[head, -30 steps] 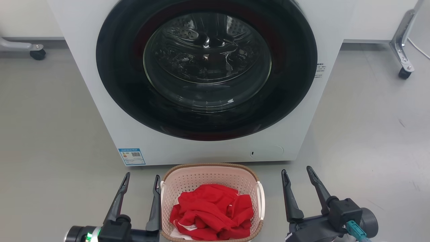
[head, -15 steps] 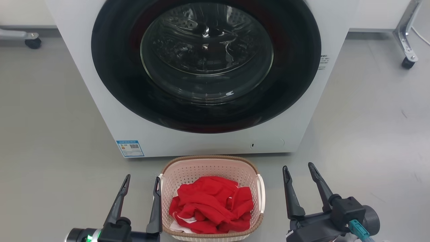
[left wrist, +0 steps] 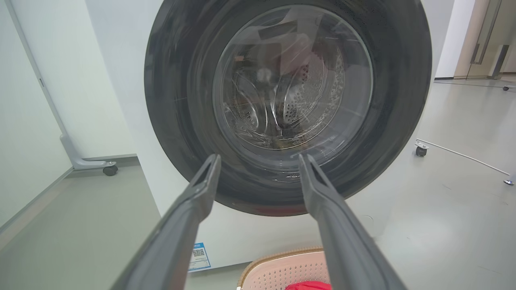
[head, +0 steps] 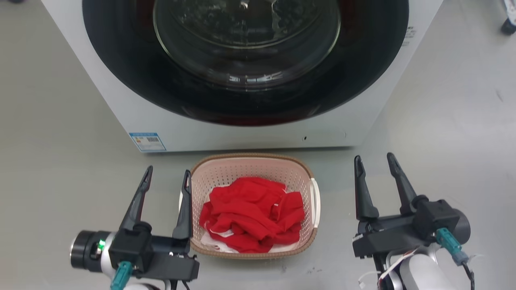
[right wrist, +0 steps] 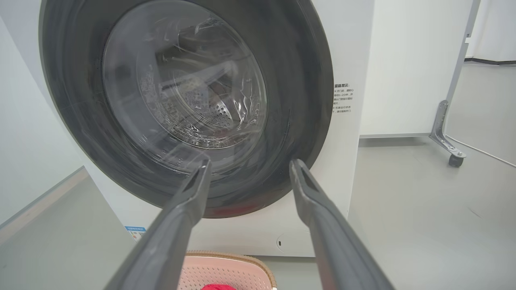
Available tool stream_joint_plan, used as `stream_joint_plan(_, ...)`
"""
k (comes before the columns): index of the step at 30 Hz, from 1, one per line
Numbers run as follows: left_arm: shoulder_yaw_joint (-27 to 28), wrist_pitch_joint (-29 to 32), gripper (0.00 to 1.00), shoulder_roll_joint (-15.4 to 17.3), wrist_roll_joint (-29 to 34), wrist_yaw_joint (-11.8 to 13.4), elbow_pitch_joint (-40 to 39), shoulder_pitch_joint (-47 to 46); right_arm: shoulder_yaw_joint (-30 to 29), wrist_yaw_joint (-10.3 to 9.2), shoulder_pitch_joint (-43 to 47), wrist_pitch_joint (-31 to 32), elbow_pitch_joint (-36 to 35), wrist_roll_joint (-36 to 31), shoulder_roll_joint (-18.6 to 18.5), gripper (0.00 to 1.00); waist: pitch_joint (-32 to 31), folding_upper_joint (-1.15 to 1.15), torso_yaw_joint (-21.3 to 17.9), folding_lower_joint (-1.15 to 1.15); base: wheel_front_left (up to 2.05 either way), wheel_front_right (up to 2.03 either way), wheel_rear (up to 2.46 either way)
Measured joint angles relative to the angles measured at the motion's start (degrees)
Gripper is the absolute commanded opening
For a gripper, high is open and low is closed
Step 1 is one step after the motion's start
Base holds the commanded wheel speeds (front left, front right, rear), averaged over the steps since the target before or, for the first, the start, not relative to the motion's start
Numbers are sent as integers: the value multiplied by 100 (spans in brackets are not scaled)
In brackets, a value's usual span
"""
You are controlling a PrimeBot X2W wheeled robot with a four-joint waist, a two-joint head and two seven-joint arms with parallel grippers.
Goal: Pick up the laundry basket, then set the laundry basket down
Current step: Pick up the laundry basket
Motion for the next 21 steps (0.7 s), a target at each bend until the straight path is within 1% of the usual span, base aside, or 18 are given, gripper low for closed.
stream_joint_plan(4,52,0,100,-9,-12,-43,211,-344,-79,45,-301,-15,145,16,-1,100,315,0,1,0,0,0,0)
stream_joint_plan(10,155,0,100,-51,-69,-44,636,-825,-162,126,-752,-15,470,114,-3,100,808,0,-6,1,0,0,0)
stream_joint_plan(11,164,2,100,-81,-121,-47,889,-1061,-191,164,-966,-15,678,138,-3,100,1058,0,-8,1,0,0,0)
stream_joint_plan(21,189,89,100,-135,-218,-51,1785,-1861,-283,244,-1671,-15,1371,163,-14,100,1899,1,17,1,0,0,0)
